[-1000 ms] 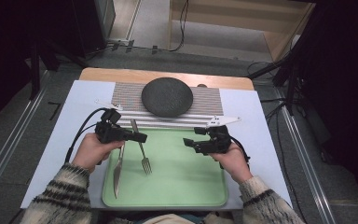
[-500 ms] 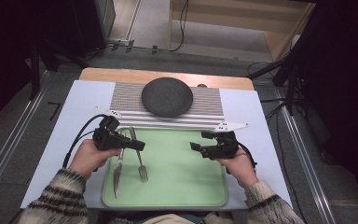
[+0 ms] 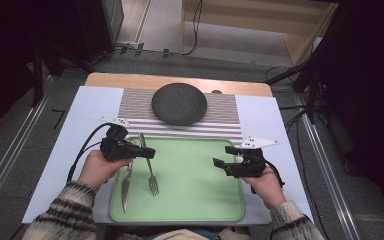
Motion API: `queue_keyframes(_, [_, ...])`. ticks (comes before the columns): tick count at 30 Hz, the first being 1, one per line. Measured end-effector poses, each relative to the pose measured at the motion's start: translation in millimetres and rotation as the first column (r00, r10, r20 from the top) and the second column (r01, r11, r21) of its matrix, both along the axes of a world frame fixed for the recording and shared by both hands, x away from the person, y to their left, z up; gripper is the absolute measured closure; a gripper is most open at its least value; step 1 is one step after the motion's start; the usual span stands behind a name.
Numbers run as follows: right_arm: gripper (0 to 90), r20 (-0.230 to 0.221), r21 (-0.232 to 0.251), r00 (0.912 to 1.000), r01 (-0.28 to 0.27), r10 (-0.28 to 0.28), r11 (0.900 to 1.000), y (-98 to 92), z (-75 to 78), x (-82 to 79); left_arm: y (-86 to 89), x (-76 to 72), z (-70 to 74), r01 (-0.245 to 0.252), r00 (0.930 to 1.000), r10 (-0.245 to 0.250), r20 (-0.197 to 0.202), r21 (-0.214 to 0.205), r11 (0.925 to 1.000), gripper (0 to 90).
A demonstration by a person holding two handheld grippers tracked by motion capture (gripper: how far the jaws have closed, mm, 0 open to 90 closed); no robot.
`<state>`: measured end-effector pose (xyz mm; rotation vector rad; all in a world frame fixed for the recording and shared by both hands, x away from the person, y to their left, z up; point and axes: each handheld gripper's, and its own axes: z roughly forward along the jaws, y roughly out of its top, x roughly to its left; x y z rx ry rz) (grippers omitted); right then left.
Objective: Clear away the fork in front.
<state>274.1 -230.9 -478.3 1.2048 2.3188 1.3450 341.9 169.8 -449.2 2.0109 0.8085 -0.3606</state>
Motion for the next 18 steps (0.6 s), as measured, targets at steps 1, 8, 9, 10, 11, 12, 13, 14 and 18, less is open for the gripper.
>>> queue_keyframes(1, [25.4,0.003,-0.004,1.0000,-0.002,0.002,1.0000,-1.0,-0.4,-0.9,1.0,0.6,-1.4,-0.008,0.9999,0.008,0.008,0.004,1.0000,82.1])
queue_keyframes(8, [25.0,0.006,-0.006,0.9999,0.009,-0.009,0.9999,-8.3,-3.4,-7.4,3.0,3.7,-9.0,-0.051,0.9981,0.050,0.035,0.015,0.9986,78.6])
queue_keyframes(9, [25.0,0.006,-0.007,0.9999,0.010,-0.010,0.9999,-8.9,-4.0,-7.7,3.0,3.9,-9.9,-0.055,0.9979,0.055,0.033,0.010,0.9984,78.4])
queue_keyframes(10, [25.0,0.006,-0.008,0.9999,0.011,-0.011,0.9999,-9.6,-4.3,-7.8,3.1,3.8,-10.6,-0.060,0.9976,0.059,0.035,0.008,0.9982,78.4])
queue_keyframes(11, [25.0,0.008,-0.009,0.9999,0.010,-0.010,0.9999,-10.2,-4.7,-7.9,2.9,3.8,-11.4,-0.063,0.9970,0.062,0.045,0.009,0.9980,78.1])
queue_keyframes(12, [25.0,0.007,-0.008,0.9999,0.012,-0.012,0.9999,-10.3,-5.0,-7.9,2.3,4.1,-12.3,-0.064,0.9965,0.064,0.054,0.010,0.9979,77.6])
queue_keyframes(13, [24.9,0.008,-0.009,0.9999,0.013,-0.012,0.9999,-10.3,-5.5,-7.7,2.0,4.6,-13.2,-0.064,0.9960,0.063,0.063,0.009,0.9979,77.3])
queue_keyframes(14, [24.6,0.010,-0.014,0.9999,0.013,-0.012,0.9998,-10.1,-6.2,-7.3,1.6,4.9,-13.9,-0.067,0.9954,0.066,0.070,0.012,0.9977,77.0])
queue_keyframes(18, [24.2,0.011,-0.020,0.9998,0.015,-0.014,0.9997,-9.3,-8.0,-6.7,0.6,6.6,-18.3,-0.082,0.9933,0.081,0.083,0.013,0.9966,75.8])
